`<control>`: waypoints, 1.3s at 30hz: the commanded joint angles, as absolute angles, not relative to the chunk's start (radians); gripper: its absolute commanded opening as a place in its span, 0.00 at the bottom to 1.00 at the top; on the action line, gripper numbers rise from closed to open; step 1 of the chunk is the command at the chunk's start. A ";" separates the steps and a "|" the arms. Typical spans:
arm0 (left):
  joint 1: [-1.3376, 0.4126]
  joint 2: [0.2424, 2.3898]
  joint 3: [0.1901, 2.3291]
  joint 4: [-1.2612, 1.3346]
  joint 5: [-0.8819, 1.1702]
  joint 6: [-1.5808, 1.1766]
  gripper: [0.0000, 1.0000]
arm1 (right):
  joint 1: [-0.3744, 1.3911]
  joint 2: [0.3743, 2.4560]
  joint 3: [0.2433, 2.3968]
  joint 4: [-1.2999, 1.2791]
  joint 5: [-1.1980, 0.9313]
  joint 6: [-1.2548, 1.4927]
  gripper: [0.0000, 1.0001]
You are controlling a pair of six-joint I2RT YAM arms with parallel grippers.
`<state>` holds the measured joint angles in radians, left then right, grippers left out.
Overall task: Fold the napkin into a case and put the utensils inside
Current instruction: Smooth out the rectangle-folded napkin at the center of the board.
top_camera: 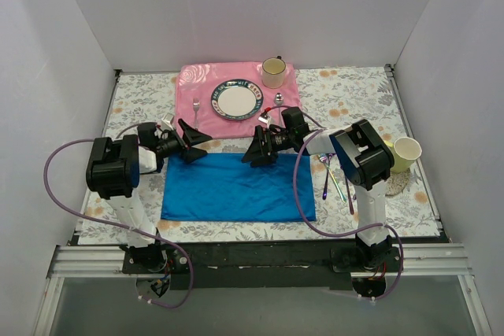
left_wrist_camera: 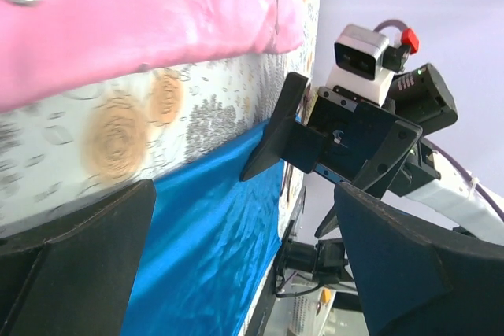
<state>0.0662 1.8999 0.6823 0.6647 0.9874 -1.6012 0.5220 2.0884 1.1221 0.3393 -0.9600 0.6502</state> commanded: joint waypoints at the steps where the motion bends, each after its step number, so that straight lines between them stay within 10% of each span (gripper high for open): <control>1: 0.135 1.848 0.673 0.532 1.000 -1.474 0.98 | 0.509 2.131 1.101 0.244 -0.884 0.598 0.99; 21: 0.310 1.622 0.747 0.269 1.246 -1.246 0.98 | 0.541 1.993 1.132 0.262 -0.923 0.604 0.99; 39: 0.166 1.696 0.670 0.273 0.907 -1.345 0.98 | 0.721 2.180 1.334 0.803 -0.776 1.147 0.99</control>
<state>0.1654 1.6672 0.6533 0.2882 0.9833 -1.3254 0.7086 2.0949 1.2594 0.6163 -0.8074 0.9825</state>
